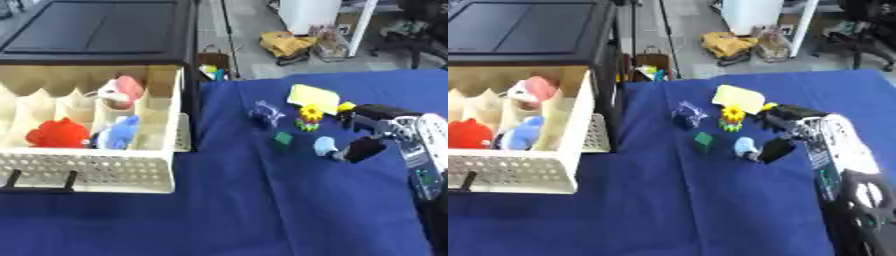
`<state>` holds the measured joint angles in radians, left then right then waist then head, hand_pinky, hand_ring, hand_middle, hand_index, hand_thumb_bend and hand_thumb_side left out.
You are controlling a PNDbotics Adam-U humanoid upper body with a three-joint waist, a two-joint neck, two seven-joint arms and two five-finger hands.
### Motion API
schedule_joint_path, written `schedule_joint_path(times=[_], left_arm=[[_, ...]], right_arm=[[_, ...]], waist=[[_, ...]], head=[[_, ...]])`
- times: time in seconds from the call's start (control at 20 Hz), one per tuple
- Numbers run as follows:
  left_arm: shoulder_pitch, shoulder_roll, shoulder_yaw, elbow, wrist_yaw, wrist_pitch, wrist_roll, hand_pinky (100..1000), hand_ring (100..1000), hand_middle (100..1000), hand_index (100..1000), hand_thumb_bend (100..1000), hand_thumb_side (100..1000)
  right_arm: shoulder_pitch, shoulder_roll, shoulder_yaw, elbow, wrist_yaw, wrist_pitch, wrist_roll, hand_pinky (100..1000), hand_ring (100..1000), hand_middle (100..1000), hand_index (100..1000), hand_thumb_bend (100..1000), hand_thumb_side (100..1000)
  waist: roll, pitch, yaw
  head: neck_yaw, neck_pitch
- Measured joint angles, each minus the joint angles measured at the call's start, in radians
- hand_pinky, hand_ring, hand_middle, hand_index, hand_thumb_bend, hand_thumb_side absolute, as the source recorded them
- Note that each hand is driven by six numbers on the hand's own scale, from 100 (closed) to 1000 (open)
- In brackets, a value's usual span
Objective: Pick up objects from table and place into drawer.
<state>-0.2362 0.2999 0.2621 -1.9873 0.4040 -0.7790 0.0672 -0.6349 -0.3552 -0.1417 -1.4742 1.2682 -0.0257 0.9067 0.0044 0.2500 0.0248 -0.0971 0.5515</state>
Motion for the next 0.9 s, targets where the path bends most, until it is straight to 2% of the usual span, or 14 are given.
schedule_joint_path(times=[0.2, 0.25, 0.6, 0.9], left_arm=[[0.000, 0.000, 0.000, 0.000, 0.000, 0.000, 0.000, 795, 851, 814, 916, 311, 1000], [0.000, 0.000, 0.000, 0.000, 0.000, 0.000, 0.000, 795, 851, 814, 916, 312, 1000], [0.000, -0.002, 0.000, 0.000, -0.002, 0.001, -0.001, 795, 852, 815, 915, 312, 1000], [0.000, -0.002, 0.000, 0.000, -0.006, 0.002, -0.002, 795, 852, 815, 915, 312, 1000]], right_arm=[[0.002, 0.000, 0.000, 0.019, -0.004, 0.011, 0.001, 571, 777, 777, 929, 412, 440], [0.002, 0.000, 0.000, 0.026, -0.004, 0.016, 0.002, 571, 776, 775, 927, 439, 454], [0.001, 0.000, -0.007, 0.045, -0.004, 0.051, 0.002, 554, 761, 755, 909, 398, 473], [-0.005, 0.000, -0.013, 0.057, -0.004, 0.077, 0.002, 548, 755, 749, 904, 399, 468]], waist=[[0.000, 0.000, 0.000], [0.000, 0.001, 0.000], [0.001, 0.006, 0.002], [0.006, 0.010, 0.006]], head=[[0.000, 0.000], [0.000, 0.000], [0.000, -0.003], [0.000, -0.008]])
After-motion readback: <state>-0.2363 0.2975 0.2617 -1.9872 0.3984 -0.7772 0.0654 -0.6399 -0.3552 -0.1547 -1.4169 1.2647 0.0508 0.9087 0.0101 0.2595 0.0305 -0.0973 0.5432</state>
